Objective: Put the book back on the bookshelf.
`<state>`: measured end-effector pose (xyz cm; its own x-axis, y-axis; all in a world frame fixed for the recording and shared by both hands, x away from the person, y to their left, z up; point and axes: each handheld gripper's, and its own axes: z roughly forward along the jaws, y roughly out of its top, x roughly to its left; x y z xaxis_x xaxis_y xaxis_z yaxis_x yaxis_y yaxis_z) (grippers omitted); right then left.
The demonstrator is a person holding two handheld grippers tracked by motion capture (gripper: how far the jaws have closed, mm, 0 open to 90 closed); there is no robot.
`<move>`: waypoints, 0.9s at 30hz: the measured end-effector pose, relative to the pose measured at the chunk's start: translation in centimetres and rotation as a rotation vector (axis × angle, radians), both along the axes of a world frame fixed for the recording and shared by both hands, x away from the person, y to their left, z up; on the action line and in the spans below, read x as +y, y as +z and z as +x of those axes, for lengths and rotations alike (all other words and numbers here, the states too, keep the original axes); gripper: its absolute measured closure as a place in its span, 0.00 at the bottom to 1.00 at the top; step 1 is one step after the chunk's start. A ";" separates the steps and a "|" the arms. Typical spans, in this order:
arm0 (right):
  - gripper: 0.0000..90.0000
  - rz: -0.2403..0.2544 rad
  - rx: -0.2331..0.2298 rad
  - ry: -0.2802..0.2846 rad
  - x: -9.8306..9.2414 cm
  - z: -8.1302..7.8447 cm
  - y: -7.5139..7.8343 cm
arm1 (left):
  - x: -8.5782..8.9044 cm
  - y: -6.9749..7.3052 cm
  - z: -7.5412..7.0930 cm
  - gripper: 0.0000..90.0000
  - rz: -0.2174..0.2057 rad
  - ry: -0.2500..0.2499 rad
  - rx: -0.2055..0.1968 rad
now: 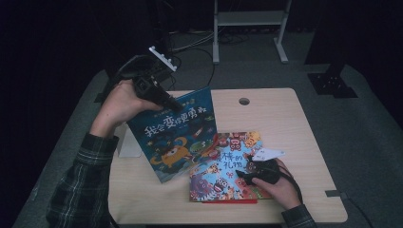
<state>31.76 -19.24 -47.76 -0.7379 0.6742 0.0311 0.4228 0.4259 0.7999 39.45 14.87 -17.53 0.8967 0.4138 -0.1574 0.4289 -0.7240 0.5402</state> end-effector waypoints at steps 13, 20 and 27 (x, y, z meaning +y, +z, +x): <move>0.25 -0.001 0.000 0.003 0.0 0.0 0.0 | 3.8 0.5 -1.4 0.92 -0.007 0.065 -0.031; 0.25 0.000 0.000 0.003 0.0 0.0 0.0 | 6.5 0.7 -2.4 0.92 -0.025 0.117 -0.047; 0.25 -0.002 -0.002 0.005 0.0 0.0 0.0 | 9.3 0.6 -3.4 0.92 -0.011 0.175 -0.062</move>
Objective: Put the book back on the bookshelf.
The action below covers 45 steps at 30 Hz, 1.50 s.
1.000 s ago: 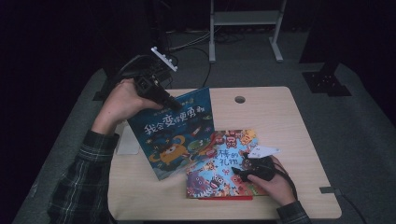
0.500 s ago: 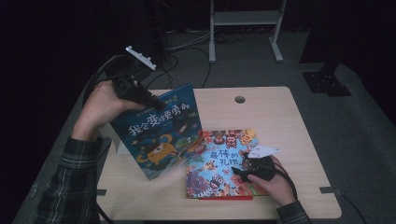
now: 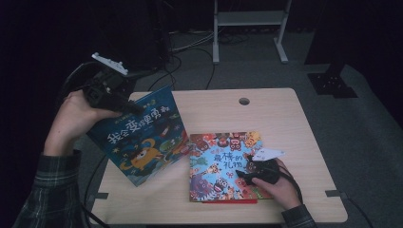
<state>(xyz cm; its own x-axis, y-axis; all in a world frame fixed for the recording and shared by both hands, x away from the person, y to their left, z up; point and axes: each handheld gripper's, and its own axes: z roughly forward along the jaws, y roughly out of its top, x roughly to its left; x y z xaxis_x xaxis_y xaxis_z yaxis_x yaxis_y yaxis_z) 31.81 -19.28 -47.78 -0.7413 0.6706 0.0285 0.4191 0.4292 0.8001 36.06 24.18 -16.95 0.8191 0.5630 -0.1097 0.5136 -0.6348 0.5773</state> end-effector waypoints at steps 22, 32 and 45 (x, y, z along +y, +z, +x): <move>0.23 0.004 -0.003 -0.001 0.0 0.0 -0.1 | 8.0 -0.8 -2.3 0.92 -0.011 0.172 0.003; 0.21 0.002 0.000 0.002 0.1 0.0 -0.1 | 11.4 -0.9 -3.2 0.92 -0.007 0.279 -0.004; 0.21 0.003 0.000 0.001 0.1 0.0 -0.1 | 14.3 -2.2 -1.3 0.92 0.030 0.431 0.025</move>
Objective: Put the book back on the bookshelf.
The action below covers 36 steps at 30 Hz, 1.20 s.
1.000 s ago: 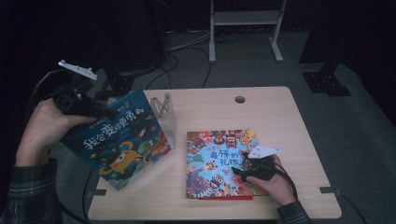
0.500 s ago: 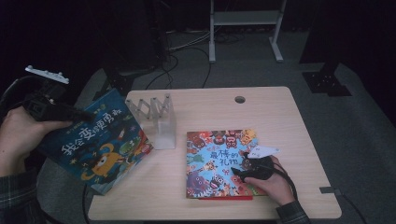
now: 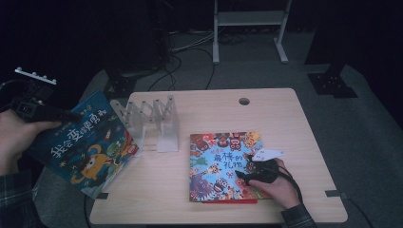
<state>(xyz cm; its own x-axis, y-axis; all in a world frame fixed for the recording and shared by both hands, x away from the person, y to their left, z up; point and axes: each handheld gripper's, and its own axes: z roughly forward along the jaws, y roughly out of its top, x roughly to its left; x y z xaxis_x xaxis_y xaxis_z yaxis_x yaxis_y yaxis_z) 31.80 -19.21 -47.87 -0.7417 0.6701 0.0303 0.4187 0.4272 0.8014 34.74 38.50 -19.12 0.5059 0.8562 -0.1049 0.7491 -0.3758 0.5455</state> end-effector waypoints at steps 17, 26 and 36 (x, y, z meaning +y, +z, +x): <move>0.21 -0.002 0.000 0.001 0.0 0.0 0.0 | -1.3 -0.8 5.5 0.92 0.036 0.149 0.010; 0.21 0.000 -0.003 0.000 0.0 0.0 0.0 | -2.0 -1.1 8.1 0.92 0.052 0.203 0.020; 0.21 -0.002 -0.006 -0.002 0.0 -0.1 0.0 | -2.0 -2.0 9.7 0.92 0.038 0.243 0.004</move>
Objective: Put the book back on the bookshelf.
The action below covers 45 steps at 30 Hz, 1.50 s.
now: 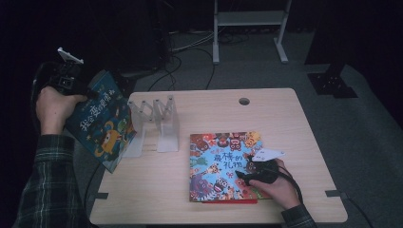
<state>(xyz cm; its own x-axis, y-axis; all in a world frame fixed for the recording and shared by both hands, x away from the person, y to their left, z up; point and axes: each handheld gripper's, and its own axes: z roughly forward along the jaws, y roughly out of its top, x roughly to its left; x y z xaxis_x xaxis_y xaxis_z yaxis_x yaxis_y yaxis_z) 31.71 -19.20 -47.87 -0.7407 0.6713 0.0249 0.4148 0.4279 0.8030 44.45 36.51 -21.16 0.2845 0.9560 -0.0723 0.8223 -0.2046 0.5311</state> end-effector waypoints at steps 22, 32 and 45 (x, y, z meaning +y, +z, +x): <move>0.21 0.001 0.003 -0.002 0.0 0.0 0.0 | 0.4 1.4 -1.3 0.86 0.001 -0.021 -0.046; 0.21 0.000 0.000 -0.001 0.0 0.0 0.0 | 0.8 3.8 -2.7 0.97 -0.006 -0.026 -0.099; 0.21 0.000 0.003 0.001 0.0 0.0 0.0 | -1.2 3.4 -3.8 0.99 0.007 -0.170 -0.049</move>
